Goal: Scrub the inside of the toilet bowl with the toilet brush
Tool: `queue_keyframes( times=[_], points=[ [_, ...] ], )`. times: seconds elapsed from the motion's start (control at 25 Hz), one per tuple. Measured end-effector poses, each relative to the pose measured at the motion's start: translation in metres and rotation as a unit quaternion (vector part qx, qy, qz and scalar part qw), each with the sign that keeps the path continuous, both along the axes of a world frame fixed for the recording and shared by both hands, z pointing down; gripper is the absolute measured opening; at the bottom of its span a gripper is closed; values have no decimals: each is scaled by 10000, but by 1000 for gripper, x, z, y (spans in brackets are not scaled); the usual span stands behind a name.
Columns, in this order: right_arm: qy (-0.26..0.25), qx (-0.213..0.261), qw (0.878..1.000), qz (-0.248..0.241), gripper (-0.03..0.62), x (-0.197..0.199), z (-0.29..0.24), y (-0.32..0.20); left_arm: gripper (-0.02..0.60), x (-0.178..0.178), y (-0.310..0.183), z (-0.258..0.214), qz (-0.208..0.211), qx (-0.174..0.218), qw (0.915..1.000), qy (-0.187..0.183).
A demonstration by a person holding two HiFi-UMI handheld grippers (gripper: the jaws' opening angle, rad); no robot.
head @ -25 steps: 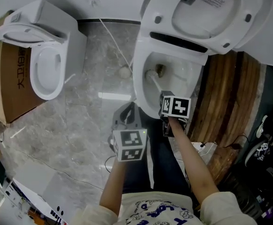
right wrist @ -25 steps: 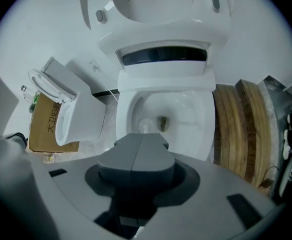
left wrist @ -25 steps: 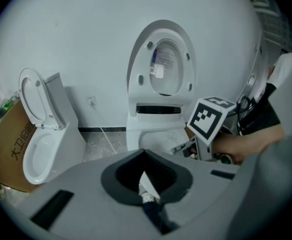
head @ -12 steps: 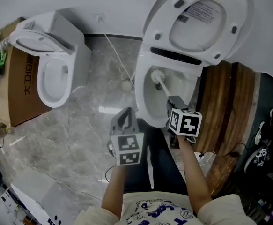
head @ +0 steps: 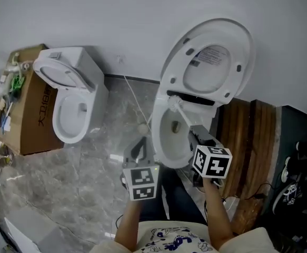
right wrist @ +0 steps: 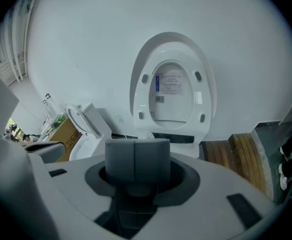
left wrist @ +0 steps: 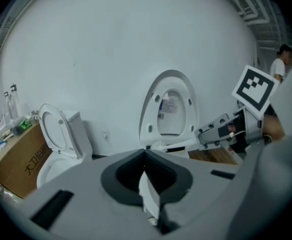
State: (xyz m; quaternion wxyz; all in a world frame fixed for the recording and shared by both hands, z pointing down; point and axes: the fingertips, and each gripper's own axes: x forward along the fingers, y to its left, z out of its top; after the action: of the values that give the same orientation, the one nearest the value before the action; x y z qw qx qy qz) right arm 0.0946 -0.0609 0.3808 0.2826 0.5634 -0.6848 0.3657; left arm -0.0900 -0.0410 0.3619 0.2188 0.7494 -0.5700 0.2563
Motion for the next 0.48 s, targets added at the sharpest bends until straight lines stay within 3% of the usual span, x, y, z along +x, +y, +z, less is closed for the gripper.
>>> queue_keyframes(
  times=[0.48],
  points=[
    [114, 1246, 9921, -126, 172, -5, -119, -5, 2, 0, -20, -110, -196, 922, 9955, 122]
  ],
)
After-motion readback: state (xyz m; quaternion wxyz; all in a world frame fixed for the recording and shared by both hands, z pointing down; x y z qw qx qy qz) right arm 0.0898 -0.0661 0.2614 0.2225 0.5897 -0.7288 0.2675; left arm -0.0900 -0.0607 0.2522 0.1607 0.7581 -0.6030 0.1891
